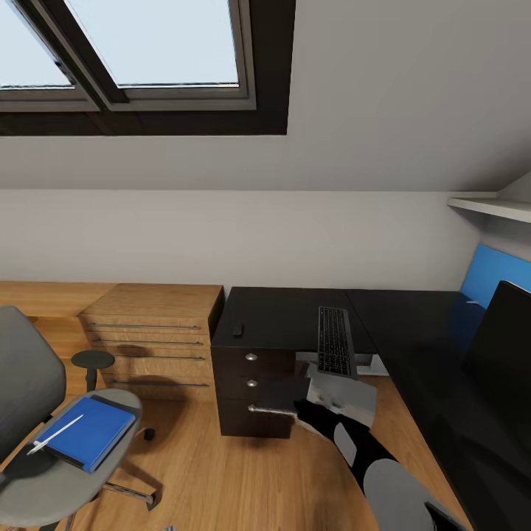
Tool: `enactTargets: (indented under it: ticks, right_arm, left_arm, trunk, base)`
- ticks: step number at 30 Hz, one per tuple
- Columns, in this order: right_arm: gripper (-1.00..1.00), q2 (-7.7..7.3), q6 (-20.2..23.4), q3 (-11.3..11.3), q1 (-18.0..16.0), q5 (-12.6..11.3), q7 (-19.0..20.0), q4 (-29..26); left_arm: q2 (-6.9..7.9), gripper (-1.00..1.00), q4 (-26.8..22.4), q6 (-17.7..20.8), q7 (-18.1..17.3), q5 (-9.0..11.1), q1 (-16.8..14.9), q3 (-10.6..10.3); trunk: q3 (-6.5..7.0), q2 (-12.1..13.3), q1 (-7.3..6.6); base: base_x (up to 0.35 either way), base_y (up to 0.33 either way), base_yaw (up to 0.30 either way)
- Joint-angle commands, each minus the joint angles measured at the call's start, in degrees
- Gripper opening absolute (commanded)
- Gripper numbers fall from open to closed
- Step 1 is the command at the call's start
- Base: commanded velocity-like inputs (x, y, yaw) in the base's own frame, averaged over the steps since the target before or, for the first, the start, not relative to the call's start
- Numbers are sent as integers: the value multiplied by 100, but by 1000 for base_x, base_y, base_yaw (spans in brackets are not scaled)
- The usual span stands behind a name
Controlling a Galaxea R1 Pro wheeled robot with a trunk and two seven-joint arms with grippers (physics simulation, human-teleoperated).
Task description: In the bedroom, organize the workspace by keeping the computer under the desk, ensuring the monitor is on the desk, placing the keyboard on the desk next to the monitor, placing the mouse on the desk next to the keyboard, moving the folder from the swivel chair onto the desk next to the mouse, stacking the notebook on top of the folder with the pen on top of the notebook, and positioning the swivel chair next to the desk.
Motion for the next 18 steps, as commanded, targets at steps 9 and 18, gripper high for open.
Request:
enactTargets:
  ticks: [9, 18]
  right_arm:
    - [-100, 7, 16, -47, -85, 69, 1143, -37]
    - [-100, 7, 1, -40, -92, 71, 1920, -67]
  left_arm:
    - [-6, 100, 1, -16, 6, 47, -4, -13]
    - [-24, 100, 1, -16, 6, 47, -4, -9]
  trunk:
    - [-8, -6, 1]
    - [-8, -6, 1]
  base:
    - [0, 0, 0]
    - [0, 0, 0]
